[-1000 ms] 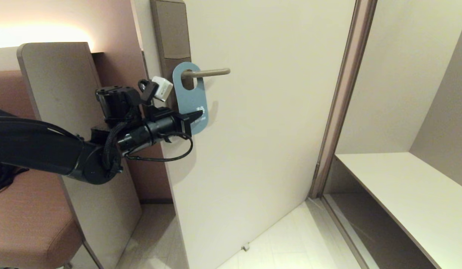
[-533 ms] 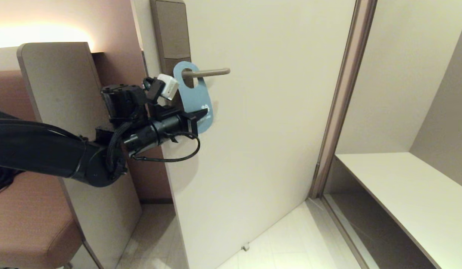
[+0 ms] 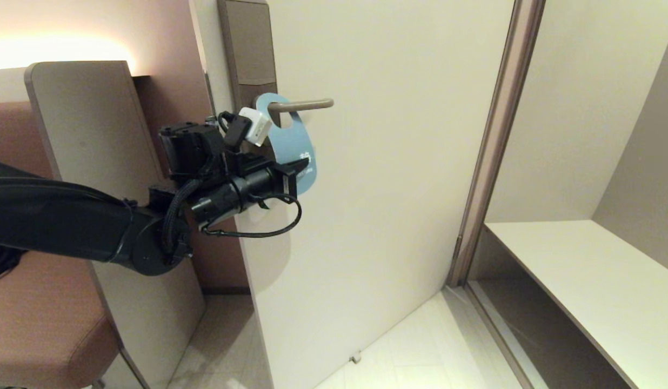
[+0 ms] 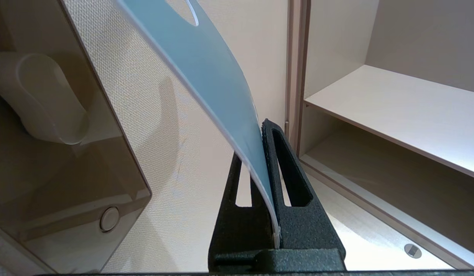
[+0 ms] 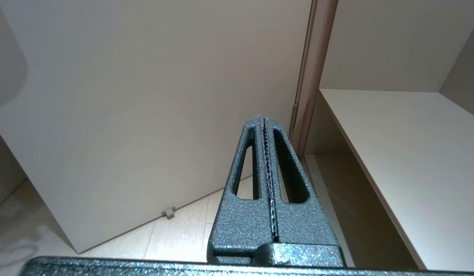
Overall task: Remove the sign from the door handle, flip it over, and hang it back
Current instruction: Take down the sign
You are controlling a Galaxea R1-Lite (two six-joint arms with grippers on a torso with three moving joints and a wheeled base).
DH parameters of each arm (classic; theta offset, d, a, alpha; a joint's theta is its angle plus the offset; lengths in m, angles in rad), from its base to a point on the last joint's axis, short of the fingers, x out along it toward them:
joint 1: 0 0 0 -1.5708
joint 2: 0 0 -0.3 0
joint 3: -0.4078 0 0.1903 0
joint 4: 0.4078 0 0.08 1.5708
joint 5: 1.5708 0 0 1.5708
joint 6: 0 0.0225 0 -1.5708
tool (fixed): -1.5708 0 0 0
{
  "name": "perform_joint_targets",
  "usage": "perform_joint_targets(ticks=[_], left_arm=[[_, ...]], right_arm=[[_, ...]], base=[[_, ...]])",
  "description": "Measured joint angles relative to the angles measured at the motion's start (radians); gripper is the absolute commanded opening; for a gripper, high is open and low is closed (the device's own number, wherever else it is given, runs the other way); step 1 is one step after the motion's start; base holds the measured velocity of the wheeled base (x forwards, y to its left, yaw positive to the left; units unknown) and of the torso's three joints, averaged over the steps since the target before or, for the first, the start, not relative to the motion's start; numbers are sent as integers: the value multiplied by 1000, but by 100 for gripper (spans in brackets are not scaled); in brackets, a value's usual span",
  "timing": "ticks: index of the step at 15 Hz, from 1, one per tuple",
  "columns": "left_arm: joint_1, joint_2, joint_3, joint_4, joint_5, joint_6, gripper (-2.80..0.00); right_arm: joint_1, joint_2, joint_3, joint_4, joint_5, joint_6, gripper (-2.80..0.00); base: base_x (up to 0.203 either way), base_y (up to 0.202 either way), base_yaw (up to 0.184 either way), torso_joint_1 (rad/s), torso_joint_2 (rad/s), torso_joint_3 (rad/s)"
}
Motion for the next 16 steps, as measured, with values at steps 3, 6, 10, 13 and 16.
perform_joint_targets(ticks=[3,6,10,13,16], left_arm=[[1,-3,1,0,17,20,-280],[1,-7,1,3,65,51,-280],[1,-13,2,4,165,66,-280],[4,-25,0,5,173,67,-280],[7,-37,0,21,195,87,-280]], right_arm=[[0,0,0,0,-1,0,-280],[0,0,0,0,0,0,-280],[0,0,0,0,0,0,-280],[0,0,0,0,0,0,-280],[0,0,0,0,0,0,-280]], base=[[0,0,0,0,0,0],[0,0,0,0,0,0],[0,0,0,0,0,0],[0,0,0,0,0,0],[0,0,0,0,0,0]])
